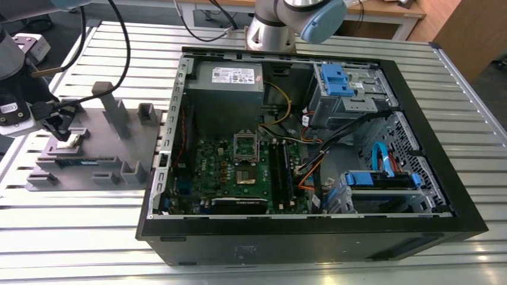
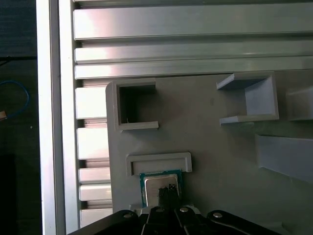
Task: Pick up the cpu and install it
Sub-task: 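Place the cpu into insertion slot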
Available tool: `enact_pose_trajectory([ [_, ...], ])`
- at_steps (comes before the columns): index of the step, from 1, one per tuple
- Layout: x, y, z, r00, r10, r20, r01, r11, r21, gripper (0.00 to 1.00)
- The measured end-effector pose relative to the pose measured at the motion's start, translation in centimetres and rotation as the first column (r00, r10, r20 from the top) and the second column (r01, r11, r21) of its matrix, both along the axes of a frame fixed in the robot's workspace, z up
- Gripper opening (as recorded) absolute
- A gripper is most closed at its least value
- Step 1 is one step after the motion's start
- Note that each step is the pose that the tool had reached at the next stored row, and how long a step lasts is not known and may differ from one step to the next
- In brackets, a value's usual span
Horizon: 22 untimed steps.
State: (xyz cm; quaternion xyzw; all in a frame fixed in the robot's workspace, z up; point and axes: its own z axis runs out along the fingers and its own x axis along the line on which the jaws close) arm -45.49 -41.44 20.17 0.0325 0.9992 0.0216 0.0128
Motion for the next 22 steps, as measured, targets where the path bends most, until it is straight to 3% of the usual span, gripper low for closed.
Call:
enact_pose_trajectory([
  [4,0.0,0.0,0.0,1.0,0.0,0.0,0.0,1.0,-0.0001,0.16],
  [6,0.0,0.0,0.0,1.0,0.0,0.0,0.0,1.0,-0.0002,0.29],
  [7,0.0,0.0,0.0,1.0,0.0,0.0,0.0,1.0,-0.0002,0.29],
  [8,0.0,0.0,0.0,1.0,0.0,0.0,0.0,1.0,-0.0002,0.41],
  [9,0.0,0.0,0.0,1.0,0.0,0.0,0.0,1.0,-0.0003,0.41],
  [11,0.0,0.0,0.0,1.0,0.0,0.0,0.0,1.0,-0.0004,0.53],
  [16,0.0,0.0,0.0,1.0,0.0,0.0,0.0,1.0,-0.0005,0.64],
  [17,0.0,0.0,0.0,1.0,0.0,0.0,0.0,1.0,-0.0005,0.71],
  [22,0.0,0.0,-0.12,0.9999,0.011,0.0002,-0.011,0.9999,-0.0005,0.71],
])
